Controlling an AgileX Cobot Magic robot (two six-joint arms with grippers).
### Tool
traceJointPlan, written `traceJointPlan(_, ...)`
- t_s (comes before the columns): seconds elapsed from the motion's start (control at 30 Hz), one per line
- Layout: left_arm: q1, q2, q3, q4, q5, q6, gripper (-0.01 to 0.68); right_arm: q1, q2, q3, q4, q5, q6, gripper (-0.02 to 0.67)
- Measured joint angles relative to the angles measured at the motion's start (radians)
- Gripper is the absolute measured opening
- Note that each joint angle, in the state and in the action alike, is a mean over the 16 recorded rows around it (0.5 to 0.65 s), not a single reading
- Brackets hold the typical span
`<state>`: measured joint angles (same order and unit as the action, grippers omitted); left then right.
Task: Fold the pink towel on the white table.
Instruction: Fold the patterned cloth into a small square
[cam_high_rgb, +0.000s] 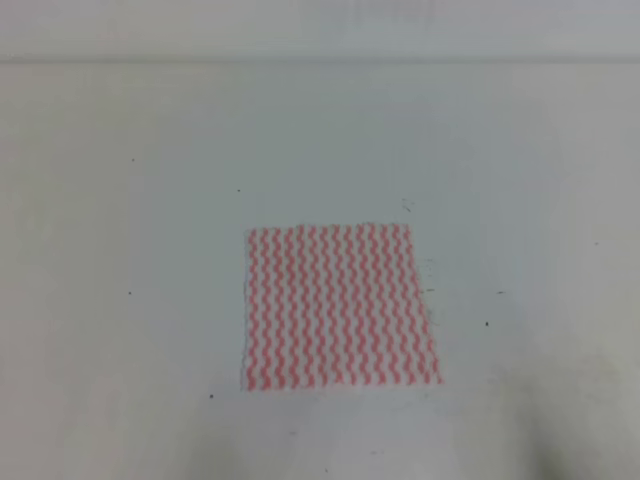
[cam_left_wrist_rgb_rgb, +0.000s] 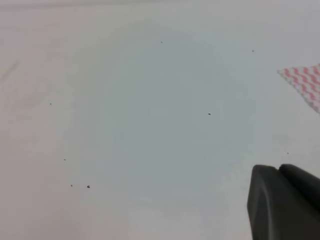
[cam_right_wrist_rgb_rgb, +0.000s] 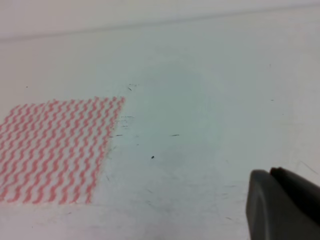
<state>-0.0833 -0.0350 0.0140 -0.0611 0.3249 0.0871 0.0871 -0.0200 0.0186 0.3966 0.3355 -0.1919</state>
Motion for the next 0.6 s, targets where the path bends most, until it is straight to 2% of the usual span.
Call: traceJointPlan(0.6, 0.0, 0.007, -0.004, -0.012, -0.035, -0.008, 0.0, 0.0, 0.01, -0.008, 0.029, 0.004, 0.0, -0.019)
